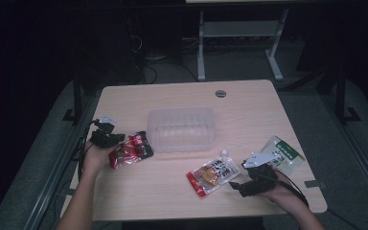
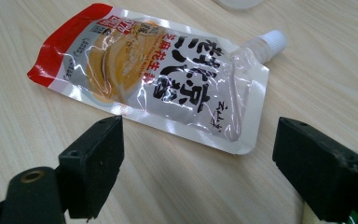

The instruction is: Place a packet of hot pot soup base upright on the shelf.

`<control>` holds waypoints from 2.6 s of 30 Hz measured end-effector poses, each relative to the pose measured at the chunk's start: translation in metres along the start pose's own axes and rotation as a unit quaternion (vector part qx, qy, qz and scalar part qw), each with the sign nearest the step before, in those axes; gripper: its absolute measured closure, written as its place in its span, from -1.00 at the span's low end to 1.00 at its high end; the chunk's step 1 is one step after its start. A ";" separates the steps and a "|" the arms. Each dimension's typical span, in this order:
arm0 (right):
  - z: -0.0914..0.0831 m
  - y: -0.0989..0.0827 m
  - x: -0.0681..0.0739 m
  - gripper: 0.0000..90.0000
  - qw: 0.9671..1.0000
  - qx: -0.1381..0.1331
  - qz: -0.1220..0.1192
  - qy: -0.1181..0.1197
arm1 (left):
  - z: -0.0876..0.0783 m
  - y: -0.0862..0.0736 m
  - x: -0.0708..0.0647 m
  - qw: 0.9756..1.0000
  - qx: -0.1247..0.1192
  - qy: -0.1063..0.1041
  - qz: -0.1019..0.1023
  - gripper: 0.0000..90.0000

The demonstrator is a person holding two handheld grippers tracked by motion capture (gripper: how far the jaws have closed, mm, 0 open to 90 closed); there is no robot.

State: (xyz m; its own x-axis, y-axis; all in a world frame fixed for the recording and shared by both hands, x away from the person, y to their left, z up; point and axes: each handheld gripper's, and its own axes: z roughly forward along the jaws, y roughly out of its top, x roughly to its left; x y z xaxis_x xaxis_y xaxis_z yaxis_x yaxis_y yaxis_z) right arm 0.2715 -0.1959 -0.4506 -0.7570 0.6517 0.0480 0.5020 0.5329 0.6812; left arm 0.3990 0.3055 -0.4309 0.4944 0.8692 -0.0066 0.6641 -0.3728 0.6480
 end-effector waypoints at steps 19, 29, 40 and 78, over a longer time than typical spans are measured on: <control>-0.001 0.000 0.001 -0.64 1.000 -0.001 -0.005 -0.001 | 0.001 -0.015 0.006 0.999 0.036 -0.001 0.009 0.99; -0.002 0.000 0.002 -0.64 1.000 0.000 -0.005 -0.001 | -0.004 -0.020 -0.002 0.998 0.044 -0.018 0.030 0.99; -0.003 0.000 0.002 -0.64 1.000 -0.004 -0.005 -0.002 | -0.012 -0.030 -0.019 0.997 0.046 -0.044 0.032 0.99; -0.001 0.001 0.003 -0.64 1.000 -0.003 -0.010 -0.001 | -0.088 -0.090 -0.036 0.999 0.029 -0.032 -0.004 0.99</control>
State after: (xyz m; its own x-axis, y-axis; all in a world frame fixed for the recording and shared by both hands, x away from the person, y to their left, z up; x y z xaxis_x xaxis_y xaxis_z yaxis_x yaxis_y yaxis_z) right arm 0.2688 -0.1938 -0.4486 -0.7654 0.6428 0.0326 0.4846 0.5422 0.6865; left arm 0.2718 0.3360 -0.4220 0.5227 0.8503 -0.0618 0.6988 -0.3858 0.6023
